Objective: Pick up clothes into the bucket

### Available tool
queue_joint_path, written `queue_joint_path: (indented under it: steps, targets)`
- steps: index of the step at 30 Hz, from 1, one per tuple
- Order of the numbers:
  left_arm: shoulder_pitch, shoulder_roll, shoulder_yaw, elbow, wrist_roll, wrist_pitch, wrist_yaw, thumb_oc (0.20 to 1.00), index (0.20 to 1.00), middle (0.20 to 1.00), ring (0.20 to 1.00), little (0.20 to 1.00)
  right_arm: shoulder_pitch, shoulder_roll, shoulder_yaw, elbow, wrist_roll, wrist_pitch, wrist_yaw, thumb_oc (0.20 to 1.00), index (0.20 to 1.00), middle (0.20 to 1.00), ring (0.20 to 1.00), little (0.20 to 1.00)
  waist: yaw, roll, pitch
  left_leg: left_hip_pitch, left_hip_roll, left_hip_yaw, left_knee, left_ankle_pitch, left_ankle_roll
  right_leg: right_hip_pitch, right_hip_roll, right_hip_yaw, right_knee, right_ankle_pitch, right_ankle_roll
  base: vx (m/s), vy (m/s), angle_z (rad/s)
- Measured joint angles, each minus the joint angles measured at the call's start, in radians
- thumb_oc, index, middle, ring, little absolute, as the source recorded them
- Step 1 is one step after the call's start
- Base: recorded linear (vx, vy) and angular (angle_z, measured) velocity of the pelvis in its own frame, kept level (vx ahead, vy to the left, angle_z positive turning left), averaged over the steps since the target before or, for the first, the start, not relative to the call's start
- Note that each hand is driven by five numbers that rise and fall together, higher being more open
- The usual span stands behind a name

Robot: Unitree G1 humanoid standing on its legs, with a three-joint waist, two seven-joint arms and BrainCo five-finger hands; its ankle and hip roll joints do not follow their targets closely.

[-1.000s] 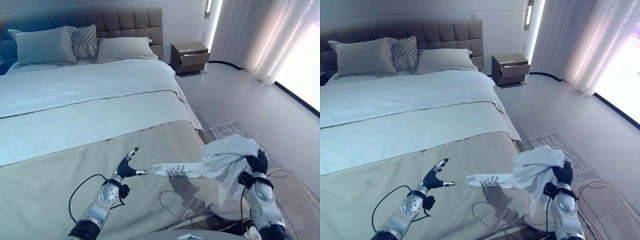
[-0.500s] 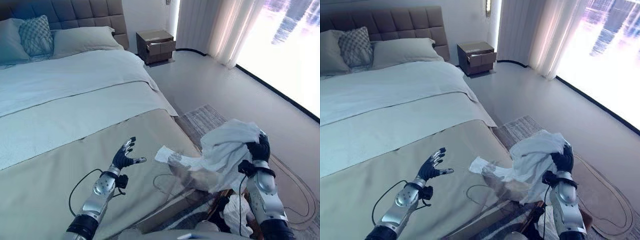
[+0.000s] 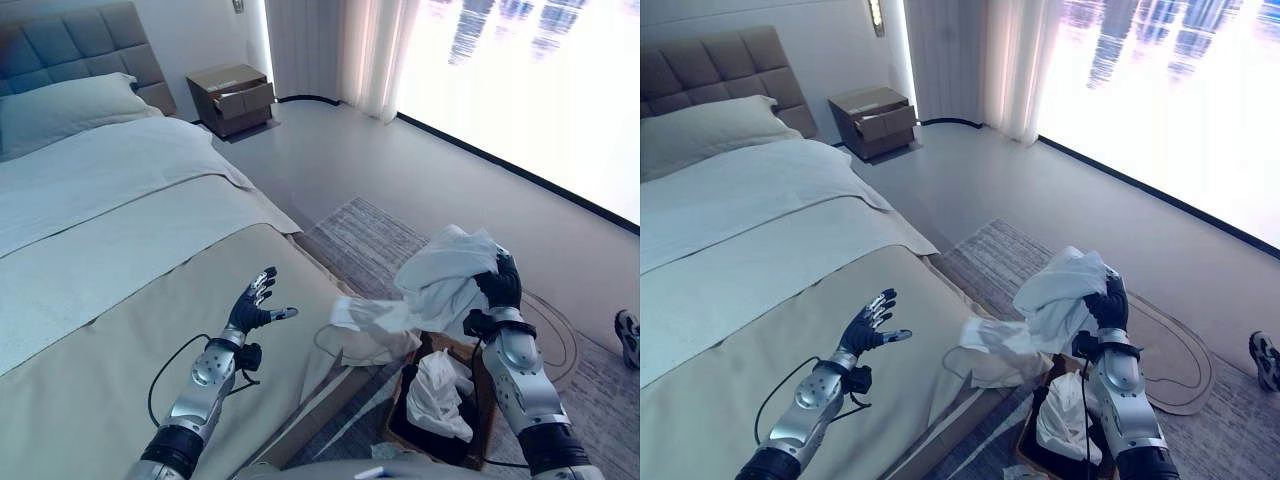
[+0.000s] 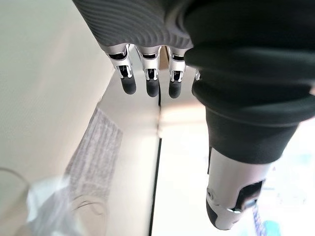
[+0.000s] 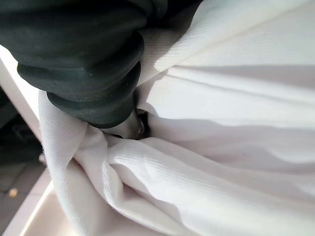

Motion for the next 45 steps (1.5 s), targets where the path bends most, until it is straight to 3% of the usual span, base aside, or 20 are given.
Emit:
queue_joint_path:
  steps: [3, 6, 7, 8, 10, 11, 12, 14, 16, 17, 20, 22, 24, 25, 28, 33, 42, 45]
  targets:
    - [0.008, 0.002, 0.001, -0.001, -0.032, 0.000, 0.002, 1.000, 1.000, 1.000, 1.000, 1.000, -0.006, 0.007, 0.011, 0.002, -0.004, 0.000, -0.002, 0.200, 0.200, 0.200, 0.200, 0.200, 0.004, 0.017, 0.012, 0.002, 0.031, -0.031, 0.021, 0.006, -0.001, 0.031, 0.048, -0.013, -0.045, 0.005, -0.010, -0.02, -0.158, 0.07]
    - [0.011, -0.008, -0.001, -0.006, -0.032, 0.000, 0.012, 1.000, 1.000, 1.000, 1.000, 1.000, -0.022, 0.008, 0.036, 0.024, -0.003, -0.003, -0.007, 0.200, 0.200, 0.200, 0.200, 0.200, 0.023, 0.031, 0.029, -0.006, 0.033, -0.144, 0.060, 0.010, -0.001, 0.045, 0.069, 0.003, -0.051, 0.006, -0.034, -0.07, -0.060, -0.10]
    - [-0.003, -0.029, 0.000, -0.004, -0.033, -0.001, 0.018, 1.000, 1.000, 1.000, 1.000, 1.000, -0.026, 0.004, 0.033, 0.047, 0.000, -0.002, -0.008, 0.200, 0.200, 0.200, 0.200, 0.200, 0.024, 0.021, 0.045, -0.022, 0.007, -0.218, 0.102, 0.011, -0.002, 0.054, 0.057, 0.002, -0.055, 0.018, -0.042, -0.03, 0.016, 0.14]
    - [-0.004, -0.035, -0.001, -0.006, -0.033, -0.002, 0.019, 1.000, 1.000, 1.000, 1.000, 1.000, -0.026, 0.002, 0.034, 0.050, -0.001, -0.001, -0.008, 0.200, 0.200, 0.200, 0.200, 0.200, 0.024, 0.025, 0.045, -0.032, 0.001, -0.213, 0.117, 0.015, -0.008, 0.052, 0.052, 0.001, -0.055, 0.025, -0.045, -0.03, 0.132, 0.11]
    - [-0.006, -0.040, -0.002, -0.005, -0.033, -0.002, 0.019, 1.000, 1.000, 1.000, 1.000, 1.000, -0.029, 0.004, 0.033, 0.050, 0.000, -0.001, -0.008, 0.200, 0.200, 0.200, 0.200, 0.200, 0.022, 0.009, 0.054, -0.044, -0.044, -0.219, 0.097, -0.028, -0.038, 0.033, 0.011, 0.006, -0.062, 0.037, -0.038, 0.00, 0.174, -0.10]
    - [-0.002, -0.042, -0.002, -0.005, -0.033, -0.002, 0.020, 1.000, 1.000, 1.000, 1.000, 1.000, -0.041, -0.001, 0.034, 0.048, 0.000, -0.002, -0.008, 0.200, 0.200, 0.200, 0.200, 0.200, 0.028, 0.019, 0.049, -0.008, -0.115, -0.246, 0.005, -0.038, -0.037, 0.012, -0.003, 0.030, -0.058, 0.046, -0.035, -0.01, 0.140, -0.31]
    - [-0.006, -0.041, -0.002, -0.005, -0.032, -0.002, 0.020, 1.000, 1.000, 1.000, 1.000, 1.000, -0.048, -0.003, 0.030, 0.047, -0.001, -0.002, -0.008, 0.200, 0.200, 0.200, 0.200, 0.200, 0.019, 0.030, 0.045, -0.002, -0.139, -0.246, -0.025, -0.062, -0.021, -0.002, -0.012, 0.039, -0.063, 0.054, -0.025, -0.01, 0.198, -0.25]
    - [-0.034, -0.018, -0.002, -0.005, -0.031, -0.002, 0.026, 1.000, 1.000, 1.000, 1.000, 1.000, -0.049, 0.019, 0.029, 0.050, 0.000, -0.001, -0.016, 0.200, 0.200, 0.200, 0.200, 0.200, 0.020, 0.004, 0.056, -0.001, -0.206, -0.275, -0.047, -0.072, 0.003, -0.023, -0.056, 0.057, -0.056, 0.084, -0.019, 0.00, 0.211, -0.13]
    - [-0.045, 0.022, -0.001, -0.005, -0.031, -0.003, 0.029, 1.000, 1.000, 1.000, 1.000, 1.000, -0.051, 0.066, 0.037, 0.051, -0.001, 0.000, -0.017, 0.200, 0.200, 0.200, 0.200, 0.200, 0.020, -0.038, 0.057, -0.014, -0.238, -0.239, -0.020, -0.084, 0.034, -0.045, -0.103, 0.089, -0.051, 0.124, -0.024, 0.01, 0.246, -0.30]
    - [-0.045, 0.034, -0.001, -0.004, -0.031, -0.003, 0.029, 1.000, 1.000, 1.000, 1.000, 1.000, -0.051, 0.080, 0.039, 0.051, -0.001, 0.000, -0.016, 0.200, 0.200, 0.200, 0.200, 0.200, 0.022, -0.048, 0.052, -0.013, -0.257, -0.230, -0.009, -0.093, 0.032, -0.058, -0.108, 0.096, -0.047, 0.134, -0.035, 0.00, 0.240, -0.52]
    - [-0.043, 0.066, 0.002, 0.000, -0.023, -0.002, 0.038, 1.000, 1.000, 1.000, 1.000, 1.000, -0.060, 0.115, 0.068, 0.053, -0.004, 0.002, -0.006, 0.200, 0.200, 0.200, 0.200, 0.200, 0.031, -0.058, 0.049, -0.018, -0.258, -0.179, 0.016, -0.098, 0.056, -0.096, -0.123, 0.104, -0.028, 0.205, -0.056, 0.01, 0.106, -0.39]
    - [-0.046, 0.067, 0.001, -0.003, -0.023, -0.002, 0.038, 1.000, 1.000, 1.000, 1.000, 1.000, -0.056, 0.122, 0.078, 0.057, -0.006, 0.009, 0.001, 0.200, 0.200, 0.200, 0.200, 0.200, 0.024, -0.061, 0.050, 0.001, -0.260, -0.161, 0.008, -0.110, 0.074, -0.102, -0.133, 0.077, 0.005, 0.214, -0.059, 0.04, 0.059, -0.25]
    - [-0.039, 0.076, 0.001, -0.004, -0.022, -0.003, 0.036, 1.000, 1.000, 1.000, 1.000, 1.000, -0.055, 0.125, 0.078, 0.058, -0.014, 0.019, 0.003, 0.200, 0.200, 0.200, 0.200, 0.200, 0.031, -0.085, 0.035, 0.003, -0.275, -0.139, -0.003, -0.118, 0.072, -0.102, -0.149, 0.044, -0.019, 0.164, -0.043, 0.06, 0.009, -0.33]
    - [-0.037, 0.079, 0.001, -0.005, -0.022, -0.003, 0.035, 1.000, 1.000, 1.000, 1.000, 1.000, -0.058, 0.122, 0.073, 0.059, -0.015, 0.019, 0.002, 0.200, 0.200, 0.200, 0.200, 0.200, 0.027, -0.096, 0.025, 0.003, -0.276, -0.137, -0.003, -0.114, 0.074, -0.100, -0.151, 0.032, -0.036, 0.145, -0.015, 0.03, -0.044, -0.06]
    - [-0.020, 0.079, -0.003, -0.020, -0.022, -0.003, 0.030, 1.000, 1.000, 1.000, 1.000, 1.000, -0.060, 0.102, 0.071, 0.089, -0.029, 0.020, -0.001, 0.200, 0.200, 0.200, 0.200, 0.200, 0.026, -0.095, 0.026, 0.000, -0.268, -0.135, -0.001, -0.109, 0.065, -0.107, -0.140, 0.035, -0.048, 0.157, -0.003, -0.03, -0.078, -0.04]
    - [0.007, 0.083, 0.000, -0.065, -0.023, -0.011, 0.030, 1.000, 1.000, 1.000, 1.000, 1.000, -0.137, 0.053, 0.038, 0.125, -0.031, 0.029, -0.056, 0.200, 0.200, 0.200, 0.200, 0.200, 0.026, -0.075, 0.053, -0.094, -0.243, -0.122, 0.045, -0.102, 0.048, -0.174, -0.109, 0.061, -0.083, 0.202, -0.003, -0.09, -0.089, -0.14]
    - [-0.030, 0.088, -0.010, -0.135, -0.026, -0.017, 0.039, 1.000, 1.000, 1.000, 1.000, 1.000, -0.382, -0.044, -0.011, 0.125, -0.022, 0.024, -0.153, 0.200, 0.200, 0.200, 0.200, 0.200, 0.020, 0.000, 0.252, -0.285, -0.220, -0.140, 0.146, -0.103, 0.046, -0.304, -0.092, 0.060, -0.096, 0.243, -0.034, -0.13, -0.093, 0.02]
    - [-0.042, 0.089, -0.009, -0.137, -0.033, -0.018, 0.042, 1.000, 1.000, 1.000, 1.000, 1.000, -0.417, -0.061, -0.012, 0.126, -0.022, 0.024, -0.168, 0.200, 0.200, 0.200, 0.200, 0.200, 0.020, 0.016, 0.290, -0.321, -0.213, -0.140, 0.162, -0.103, 0.047, -0.337, -0.089, 0.062, -0.086, 0.246, -0.039, -0.06, -0.075, -0.03]
